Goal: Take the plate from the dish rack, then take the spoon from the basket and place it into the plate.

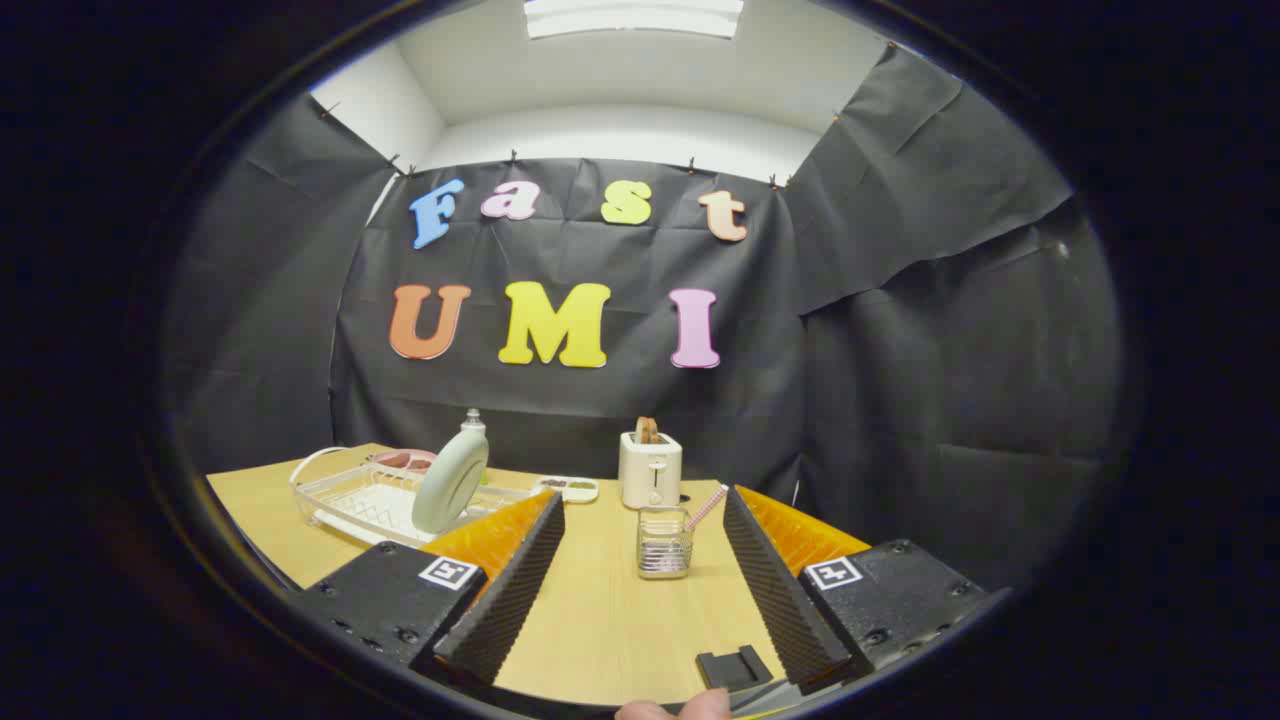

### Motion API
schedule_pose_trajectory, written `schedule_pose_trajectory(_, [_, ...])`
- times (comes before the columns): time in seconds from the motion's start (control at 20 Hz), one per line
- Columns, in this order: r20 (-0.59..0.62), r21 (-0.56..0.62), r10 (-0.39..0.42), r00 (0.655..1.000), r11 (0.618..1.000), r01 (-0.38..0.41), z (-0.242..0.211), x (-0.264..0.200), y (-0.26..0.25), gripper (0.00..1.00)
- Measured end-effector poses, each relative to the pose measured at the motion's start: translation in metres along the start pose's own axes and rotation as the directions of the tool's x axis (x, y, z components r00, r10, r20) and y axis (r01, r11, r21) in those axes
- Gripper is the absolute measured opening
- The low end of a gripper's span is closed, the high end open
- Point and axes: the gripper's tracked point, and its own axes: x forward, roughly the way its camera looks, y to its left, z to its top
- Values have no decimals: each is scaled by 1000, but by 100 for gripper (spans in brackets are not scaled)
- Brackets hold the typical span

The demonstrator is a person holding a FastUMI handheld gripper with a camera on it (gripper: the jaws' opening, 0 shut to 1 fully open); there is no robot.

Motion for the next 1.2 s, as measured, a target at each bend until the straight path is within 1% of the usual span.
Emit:
schedule_pose_trajectory(0.35, [-10, 9, 1, 1000, 1000, 0, 0, 3, 10, 100])
schedule_pose_trajectory(0.55, [-23, 25, 29, 999, 999, -28, 0, 5, 21, 100])
schedule_pose_trajectory(0.8, [-7, 24, 13, 1000, 1000, -13, 5, 8, 22, 100])
schedule_pose_trajectory(1.2, [-45, 12, 34, 998, 999, -34, 1, 11, 32, 100])
